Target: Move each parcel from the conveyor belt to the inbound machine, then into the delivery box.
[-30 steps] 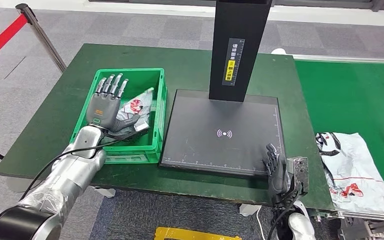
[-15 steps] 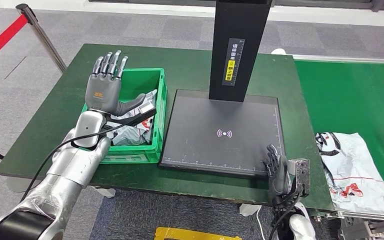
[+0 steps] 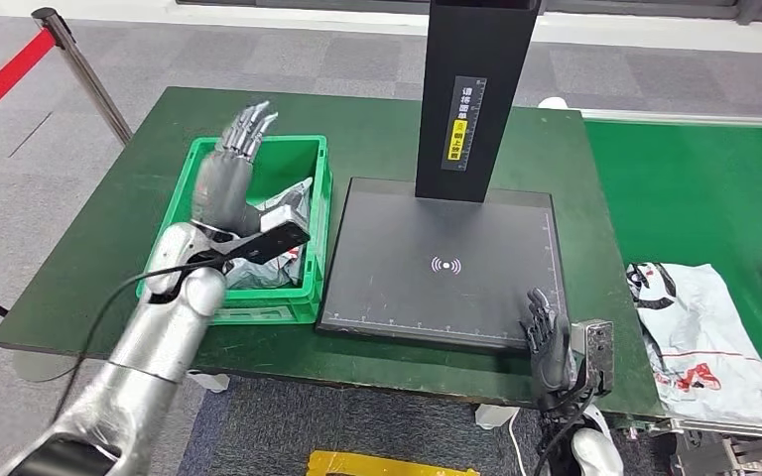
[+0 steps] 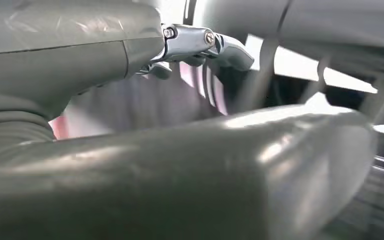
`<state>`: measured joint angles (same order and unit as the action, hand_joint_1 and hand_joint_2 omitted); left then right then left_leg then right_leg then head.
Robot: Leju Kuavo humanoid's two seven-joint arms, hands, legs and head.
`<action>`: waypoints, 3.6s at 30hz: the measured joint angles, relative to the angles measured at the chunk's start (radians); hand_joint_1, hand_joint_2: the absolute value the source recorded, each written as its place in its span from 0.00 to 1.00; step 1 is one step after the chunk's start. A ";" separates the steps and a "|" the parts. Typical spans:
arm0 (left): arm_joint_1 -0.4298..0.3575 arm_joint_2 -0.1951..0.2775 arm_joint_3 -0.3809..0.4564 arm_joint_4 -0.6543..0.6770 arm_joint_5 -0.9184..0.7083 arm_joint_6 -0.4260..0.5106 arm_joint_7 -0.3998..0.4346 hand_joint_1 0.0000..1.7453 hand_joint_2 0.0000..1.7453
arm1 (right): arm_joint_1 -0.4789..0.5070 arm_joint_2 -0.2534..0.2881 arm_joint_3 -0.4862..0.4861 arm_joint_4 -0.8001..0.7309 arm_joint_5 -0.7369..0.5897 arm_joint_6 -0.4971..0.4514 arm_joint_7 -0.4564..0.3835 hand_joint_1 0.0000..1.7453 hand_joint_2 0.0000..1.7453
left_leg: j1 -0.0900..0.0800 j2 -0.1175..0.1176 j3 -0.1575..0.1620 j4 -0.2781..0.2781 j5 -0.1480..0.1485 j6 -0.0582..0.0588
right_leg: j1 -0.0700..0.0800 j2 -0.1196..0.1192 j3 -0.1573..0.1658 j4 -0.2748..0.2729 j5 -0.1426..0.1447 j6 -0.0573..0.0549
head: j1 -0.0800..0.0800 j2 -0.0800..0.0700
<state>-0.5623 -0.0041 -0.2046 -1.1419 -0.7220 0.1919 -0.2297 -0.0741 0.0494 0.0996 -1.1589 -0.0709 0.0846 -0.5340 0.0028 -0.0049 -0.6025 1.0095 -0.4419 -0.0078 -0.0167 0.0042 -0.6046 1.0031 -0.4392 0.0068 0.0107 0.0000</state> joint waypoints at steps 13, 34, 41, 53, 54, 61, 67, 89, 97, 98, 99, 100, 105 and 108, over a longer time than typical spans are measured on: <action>0.169 -0.157 -0.107 0.023 0.946 -0.105 -0.057 0.00 0.00 | -0.056 0.030 0.000 0.029 0.054 -0.274 -0.074 0.00 0.00 | 0.000 -0.001 0.000 0.000 0.000 0.001 | 0.000 0.000 0.000 0.000 0.000 0.001 | 0.000 0.000; 0.165 -0.289 -0.386 0.243 0.773 -0.154 -0.151 0.00 0.00 | -0.082 -0.028 -0.064 -0.102 0.761 -0.661 0.205 0.00 0.00 | -0.001 0.000 0.000 0.000 -0.002 0.002 | -0.001 0.000 -0.001 -0.001 0.000 0.001 | 0.000 0.000; 0.142 -0.304 -0.397 0.310 0.780 -0.163 -0.159 0.00 0.00 | -0.082 -0.047 -0.097 -0.129 0.782 -0.642 0.216 0.00 0.00 | -0.001 0.000 0.000 0.000 -0.002 0.002 | 0.000 0.000 -0.001 -0.001 0.000 0.001 | 0.000 0.000; 0.124 -0.315 -0.408 0.362 0.782 -0.175 -0.167 0.00 0.00 | -0.083 -0.060 -0.098 -0.135 0.903 -0.588 0.295 0.00 0.00 | -0.001 0.000 0.000 0.000 -0.002 0.002 | 0.000 0.000 -0.001 -0.001 0.000 0.001 | 0.000 0.000; 0.118 -0.319 -0.412 0.374 0.783 -0.179 -0.169 0.00 0.00 | -0.085 -0.066 -0.098 -0.134 0.969 -0.557 0.338 0.00 0.00 | -0.001 0.000 0.000 0.000 -0.002 0.002 | -0.001 0.000 0.000 -0.001 0.000 0.001 | 0.000 0.000; 0.084 -0.336 -0.433 0.456 0.800 -0.202 -0.192 0.00 0.00 | -0.111 -0.152 -0.098 -0.105 1.468 -0.248 0.667 0.00 1.00 | -0.001 -0.001 -0.001 0.000 -0.002 0.002 | -0.001 -0.001 0.000 -0.001 0.000 0.002 | 0.000 0.000; 0.085 -0.332 -0.433 0.467 0.795 -0.206 -0.200 0.00 0.00 | -0.114 -0.265 -0.098 -0.042 1.578 -0.085 0.726 0.00 1.00 | -0.002 -0.003 -0.001 0.000 -0.002 0.003 | -0.001 -0.003 0.000 -0.001 0.000 0.003 | 0.000 0.000; 0.101 -0.304 -0.369 0.394 0.741 -0.178 -0.194 0.00 0.00 | -0.121 -0.507 -0.098 0.066 1.432 0.096 0.679 0.00 1.00 | -0.002 -0.003 -0.002 0.000 -0.002 0.004 | -0.002 -0.004 0.000 -0.001 -0.001 0.003 | 0.000 0.000; 0.108 -0.303 -0.360 0.384 0.739 -0.178 -0.194 0.00 0.00 | -0.090 -0.576 -0.098 0.084 1.320 0.170 0.637 0.00 1.00 | -0.002 -0.004 -0.002 0.000 -0.003 0.004 | -0.002 -0.004 0.000 -0.001 -0.001 0.004 | 0.000 0.000; 0.109 -0.302 -0.359 0.383 0.739 -0.179 -0.194 0.00 0.00 | -0.090 -0.580 -0.098 0.090 1.311 0.170 0.631 0.00 1.00 | -0.002 -0.004 -0.002 0.000 -0.003 0.005 | -0.002 -0.004 0.000 -0.001 -0.001 0.004 | 0.000 0.000; 0.110 -0.302 -0.358 0.382 0.738 -0.179 -0.194 0.00 0.00 | -0.092 -0.583 -0.098 0.099 1.303 0.169 0.625 0.00 1.00 | -0.002 -0.004 -0.002 0.000 -0.003 0.005 | -0.002 -0.004 0.000 -0.001 -0.001 0.004 | 0.000 0.000; 0.110 -0.301 -0.356 0.381 0.736 -0.179 -0.195 0.00 0.00 | -0.097 -0.584 -0.098 0.111 1.295 0.167 0.618 0.00 1.00 | -0.002 -0.004 -0.003 0.000 -0.003 0.005 | -0.002 -0.004 0.000 -0.001 -0.001 0.004 | 0.000 0.000; 0.111 -0.295 -0.348 0.380 0.729 -0.179 -0.213 0.00 0.00 | -0.169 -0.565 -0.070 0.226 1.288 0.114 0.594 0.00 1.00 | -0.002 -0.003 -0.002 0.000 -0.002 0.005 | -0.001 -0.004 0.000 -0.001 -0.001 0.003 | 0.000 0.000; 0.112 -0.293 -0.345 0.380 0.722 -0.184 -0.220 0.00 0.00 | -0.220 -0.527 -0.045 0.315 1.291 0.061 0.587 0.00 1.00 | -0.002 -0.003 -0.002 0.000 -0.002 0.004 | -0.001 -0.004 0.001 0.000 -0.001 0.003 | 0.000 0.000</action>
<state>-0.4499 -0.2976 -0.5496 -0.7618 -0.0005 0.0084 -0.4493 -0.2937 -0.4780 0.0550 -0.8442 1.2201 0.1453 0.0526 0.0010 -0.0075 -0.6043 1.0097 -0.4436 -0.0035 -0.0180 0.0003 -0.6040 1.0026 -0.4398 0.0101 0.0108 0.0000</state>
